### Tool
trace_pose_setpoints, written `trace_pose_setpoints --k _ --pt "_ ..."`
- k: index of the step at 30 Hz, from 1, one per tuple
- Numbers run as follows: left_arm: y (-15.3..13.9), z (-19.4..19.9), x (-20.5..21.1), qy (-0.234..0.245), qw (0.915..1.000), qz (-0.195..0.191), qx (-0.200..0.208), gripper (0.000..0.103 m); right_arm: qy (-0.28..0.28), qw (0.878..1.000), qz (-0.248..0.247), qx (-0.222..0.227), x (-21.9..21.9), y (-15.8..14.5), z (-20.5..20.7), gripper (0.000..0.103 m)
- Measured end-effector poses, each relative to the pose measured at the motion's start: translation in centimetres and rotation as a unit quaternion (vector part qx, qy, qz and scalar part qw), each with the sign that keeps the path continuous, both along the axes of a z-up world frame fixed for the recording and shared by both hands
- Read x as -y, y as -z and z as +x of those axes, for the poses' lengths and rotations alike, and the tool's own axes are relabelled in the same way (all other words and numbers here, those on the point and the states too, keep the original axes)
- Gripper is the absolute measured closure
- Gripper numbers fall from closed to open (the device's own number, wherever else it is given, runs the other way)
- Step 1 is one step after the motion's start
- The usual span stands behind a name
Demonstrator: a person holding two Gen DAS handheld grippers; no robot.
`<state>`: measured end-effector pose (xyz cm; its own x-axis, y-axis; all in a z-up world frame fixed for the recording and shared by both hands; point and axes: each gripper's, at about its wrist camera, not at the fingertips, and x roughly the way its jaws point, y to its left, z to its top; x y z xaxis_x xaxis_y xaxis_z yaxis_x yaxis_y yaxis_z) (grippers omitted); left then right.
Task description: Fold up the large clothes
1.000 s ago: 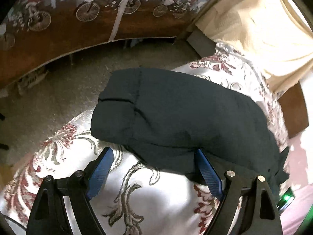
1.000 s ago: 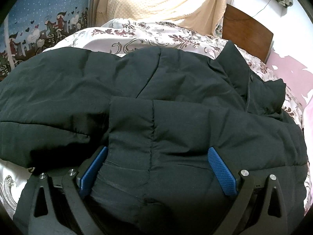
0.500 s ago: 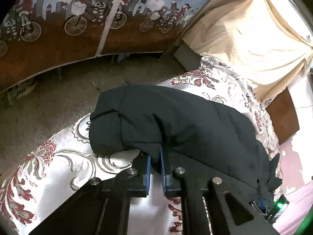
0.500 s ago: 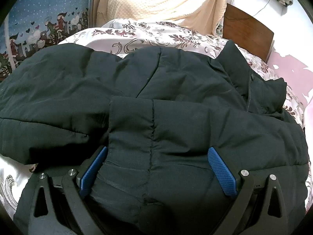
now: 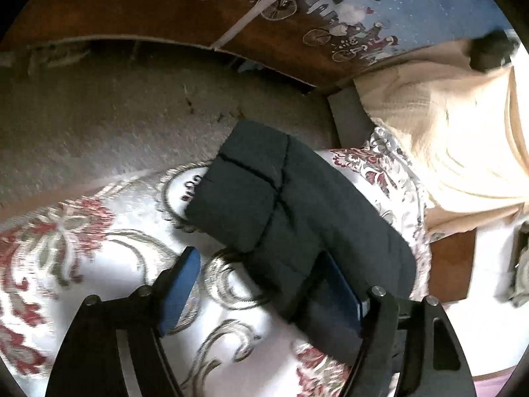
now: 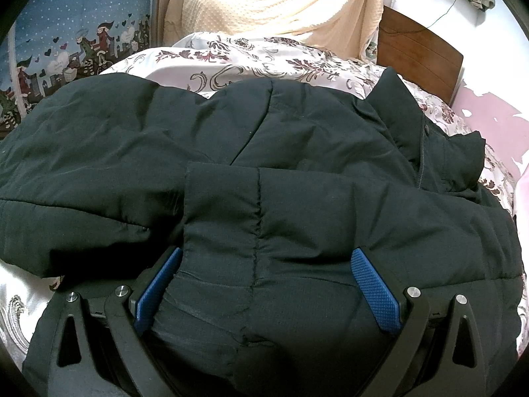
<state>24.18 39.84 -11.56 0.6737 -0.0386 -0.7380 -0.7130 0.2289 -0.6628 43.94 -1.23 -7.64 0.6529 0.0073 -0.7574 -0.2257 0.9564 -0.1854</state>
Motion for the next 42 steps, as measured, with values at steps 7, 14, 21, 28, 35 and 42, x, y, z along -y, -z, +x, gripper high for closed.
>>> trace_pose_setpoints --k 7,14,21,28,35,42 --pt "-3.3 1.8 1.9 0.021 0.9936 0.108 0.024 0.085 0.001 1.0 -0.001 -0.001 0.0 0.0 0.1 0.004" --pt "-10.8 2.8 7.0 0.073 0.9562 0.277 0.061 0.089 -0.007 0.999 0.035 0.007 1.2 -1.3 -0.7 0.004" --pt "-16.9 4.8 15.2 0.152 0.9082 0.369 0.126 0.09 -0.014 0.997 0.075 0.029 3.9 -4.8 -2.6 0.004" --pt "-18.4 8.9 25.8 0.276 0.8615 0.4 0.147 0.091 0.0 0.992 0.122 0.039 10.0 -9.1 -3.7 0.004" --pt "-17.8 11.5 36.5 0.388 0.8075 0.415 0.159 0.092 0.057 0.99 0.123 0.049 19.8 -10.8 -4.6 0.004" --pt "-15.8 11.9 46.9 0.482 0.7516 0.416 0.173 0.092 0.102 0.988 0.108 0.048 27.4 -10.6 -5.7 0.004"
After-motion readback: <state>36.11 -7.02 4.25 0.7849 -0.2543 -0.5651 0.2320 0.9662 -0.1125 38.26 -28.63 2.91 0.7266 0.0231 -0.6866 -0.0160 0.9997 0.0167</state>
